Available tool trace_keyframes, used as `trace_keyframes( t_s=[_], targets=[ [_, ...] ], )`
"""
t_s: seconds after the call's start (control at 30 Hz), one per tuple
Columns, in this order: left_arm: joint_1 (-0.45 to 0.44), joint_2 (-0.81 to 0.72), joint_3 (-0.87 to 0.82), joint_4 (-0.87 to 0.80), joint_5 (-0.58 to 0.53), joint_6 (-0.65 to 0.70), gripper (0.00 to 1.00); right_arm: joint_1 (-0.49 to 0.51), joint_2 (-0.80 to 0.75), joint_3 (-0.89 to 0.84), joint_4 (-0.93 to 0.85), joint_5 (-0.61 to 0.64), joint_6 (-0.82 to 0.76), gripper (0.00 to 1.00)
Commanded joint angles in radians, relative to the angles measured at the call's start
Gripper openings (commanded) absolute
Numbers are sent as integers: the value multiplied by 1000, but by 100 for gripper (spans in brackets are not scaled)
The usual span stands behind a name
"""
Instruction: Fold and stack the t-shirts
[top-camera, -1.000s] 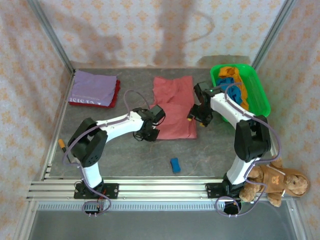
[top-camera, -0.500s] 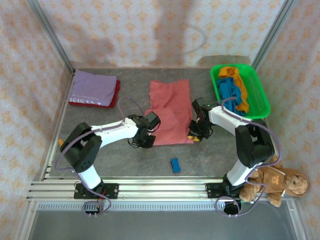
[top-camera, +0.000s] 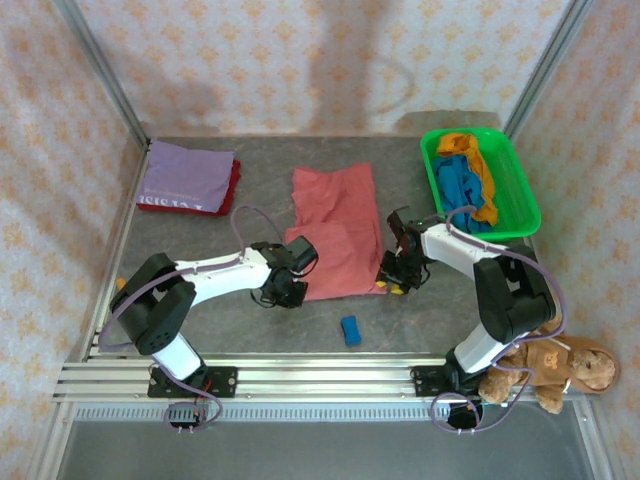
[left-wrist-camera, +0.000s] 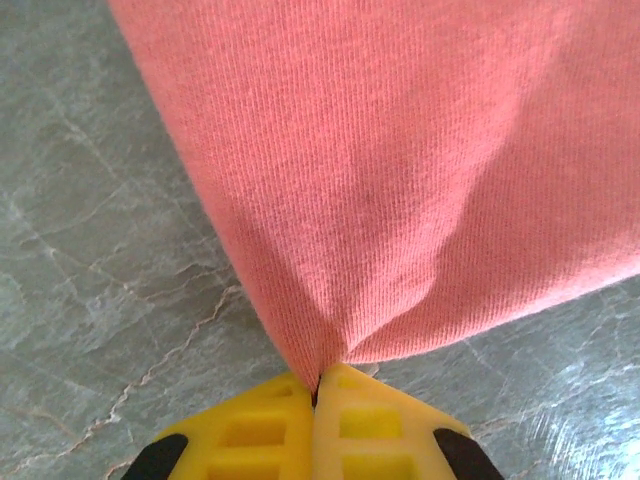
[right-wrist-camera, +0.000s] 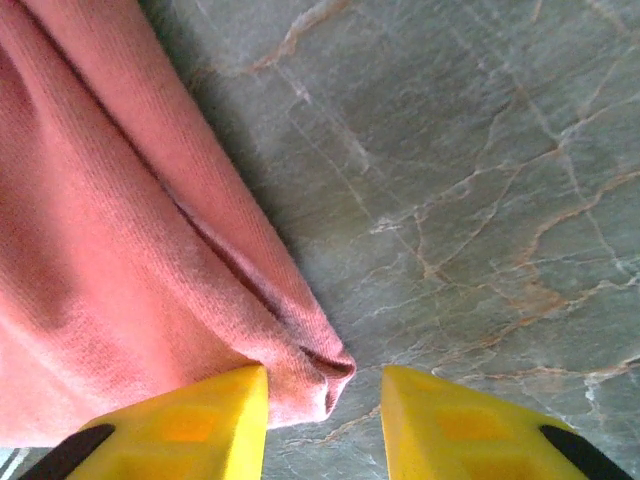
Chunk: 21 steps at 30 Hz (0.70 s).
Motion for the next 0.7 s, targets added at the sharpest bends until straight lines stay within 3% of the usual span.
trace_keyframes(
  t_s=[0.0, 0.17, 0.3, 0.5, 0.67],
  targets=[
    [-5, -35, -12, -17, -10, -17, 0, 3, -11, -22, 40, -12, 14, 30],
    [-5, -48, -22, -11, -9, -24, 0, 3, -18, -54, 100, -68, 47, 21],
    [-5, -55, -32, -19, -26, -23, 0, 3, -43, -62, 55, -8, 41, 0],
    [-5, -58, -48, -40, -40, -23, 0, 4, -69, -76, -36, 93, 44, 0],
    [-5, -66, -68, -39, -28, -24, 0, 4, -94, -105, -79, 100, 65, 0]
  ],
)
